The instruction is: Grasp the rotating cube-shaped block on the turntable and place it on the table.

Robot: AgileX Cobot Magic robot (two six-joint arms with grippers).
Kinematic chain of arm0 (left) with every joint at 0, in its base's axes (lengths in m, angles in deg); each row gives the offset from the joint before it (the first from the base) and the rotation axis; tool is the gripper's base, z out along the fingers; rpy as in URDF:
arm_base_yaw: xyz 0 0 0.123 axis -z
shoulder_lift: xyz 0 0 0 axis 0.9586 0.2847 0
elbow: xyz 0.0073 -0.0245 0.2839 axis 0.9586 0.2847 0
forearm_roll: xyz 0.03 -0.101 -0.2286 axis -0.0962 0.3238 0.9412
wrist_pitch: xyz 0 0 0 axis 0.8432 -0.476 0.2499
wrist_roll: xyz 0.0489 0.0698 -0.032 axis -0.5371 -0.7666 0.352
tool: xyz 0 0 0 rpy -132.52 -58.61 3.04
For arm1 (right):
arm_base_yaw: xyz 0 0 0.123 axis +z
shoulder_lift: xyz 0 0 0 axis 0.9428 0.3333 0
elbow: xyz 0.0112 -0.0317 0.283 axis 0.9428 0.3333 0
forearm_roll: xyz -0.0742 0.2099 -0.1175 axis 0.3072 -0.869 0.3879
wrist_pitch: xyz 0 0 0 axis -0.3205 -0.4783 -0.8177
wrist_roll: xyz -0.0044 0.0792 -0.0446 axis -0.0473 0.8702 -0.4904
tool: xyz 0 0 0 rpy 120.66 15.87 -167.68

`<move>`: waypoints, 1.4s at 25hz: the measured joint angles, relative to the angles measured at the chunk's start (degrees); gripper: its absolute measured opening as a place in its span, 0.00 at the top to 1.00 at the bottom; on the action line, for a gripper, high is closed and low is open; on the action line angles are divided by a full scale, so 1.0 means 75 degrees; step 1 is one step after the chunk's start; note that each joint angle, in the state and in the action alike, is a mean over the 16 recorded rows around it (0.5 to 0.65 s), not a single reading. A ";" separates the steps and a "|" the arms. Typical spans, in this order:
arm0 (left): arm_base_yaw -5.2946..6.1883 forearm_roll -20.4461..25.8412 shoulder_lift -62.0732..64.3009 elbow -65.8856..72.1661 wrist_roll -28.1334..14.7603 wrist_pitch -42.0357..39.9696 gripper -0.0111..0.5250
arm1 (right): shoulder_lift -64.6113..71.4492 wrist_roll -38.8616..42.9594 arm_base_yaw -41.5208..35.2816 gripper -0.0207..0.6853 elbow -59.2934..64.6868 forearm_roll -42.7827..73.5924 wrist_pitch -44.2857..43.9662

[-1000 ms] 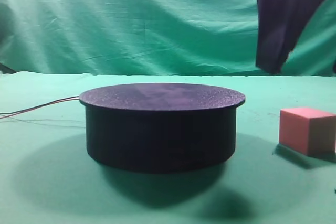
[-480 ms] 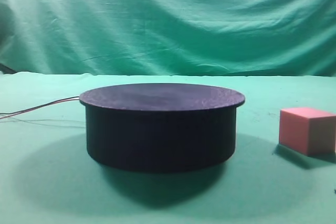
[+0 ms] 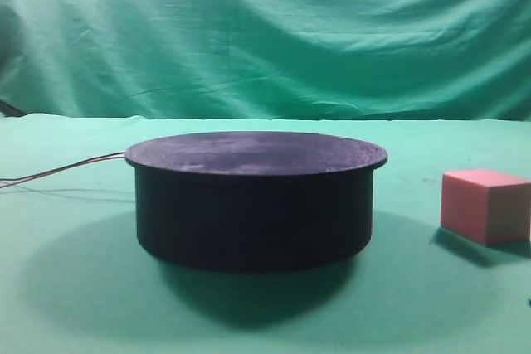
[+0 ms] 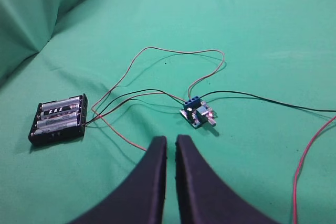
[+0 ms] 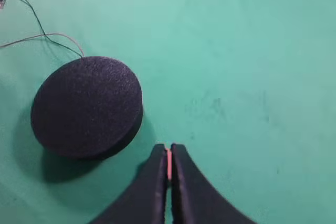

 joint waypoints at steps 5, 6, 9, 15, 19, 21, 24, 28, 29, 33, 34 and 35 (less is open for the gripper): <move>0.0000 0.0000 0.0000 0.0000 0.0000 0.0000 0.98 | -0.1200 -0.0368 -0.0995 0.97 0.1134 0.0014 0.0964; 0.0000 0.0000 0.0000 0.0000 0.0000 0.0000 0.98 | -0.1492 -0.0399 -0.1219 0.97 0.1390 0.0002 0.1122; 0.0000 0.0000 0.0000 0.0000 0.0000 0.0000 0.98 | -0.2391 -0.0434 -0.1863 0.97 0.2152 -0.0036 0.1504; 0.0000 0.0000 0.0000 0.0000 0.0000 0.0000 0.98 | -0.3866 -0.0439 -0.2688 0.97 0.3291 -0.0070 0.1805; 0.0000 0.0000 0.0000 0.0000 0.0000 0.0000 0.98 | -0.4429 -0.0446 -0.2886 0.95 0.3707 -0.0074 0.1762; 0.0000 0.0000 0.0000 0.0000 0.0000 0.0000 0.98 | -0.4591 -0.0444 -0.2924 0.94 0.3830 -0.0075 0.1725; 0.0000 0.0000 0.0000 0.0000 0.0000 0.0000 0.98 | -0.4707 -0.0437 -0.2939 0.93 0.3922 -0.0076 0.1668; 0.0000 0.0000 0.0000 0.0000 0.0000 0.0000 0.98 | -0.4724 -0.0424 -0.2940 0.91 0.3932 -0.0077 0.1600; 0.0000 0.0000 0.0000 0.0000 0.0000 0.0000 0.98 | -0.4724 -0.0419 -0.2940 0.91 0.3932 -0.0077 0.1590; 0.0000 0.0000 0.0000 0.0000 0.0000 0.0000 0.98 | -0.4724 -0.0398 -0.2940 0.90 0.3932 -0.0077 0.1568; 0.0000 0.0000 0.0000 0.0000 0.0000 0.0000 0.98 | -0.4724 -0.0392 -0.2940 0.90 0.3932 -0.0077 0.1565; 0.0000 0.0000 0.0000 0.0000 0.0000 0.0000 0.98 | -0.4724 -0.0388 -0.2940 0.90 0.3932 -0.0077 0.1564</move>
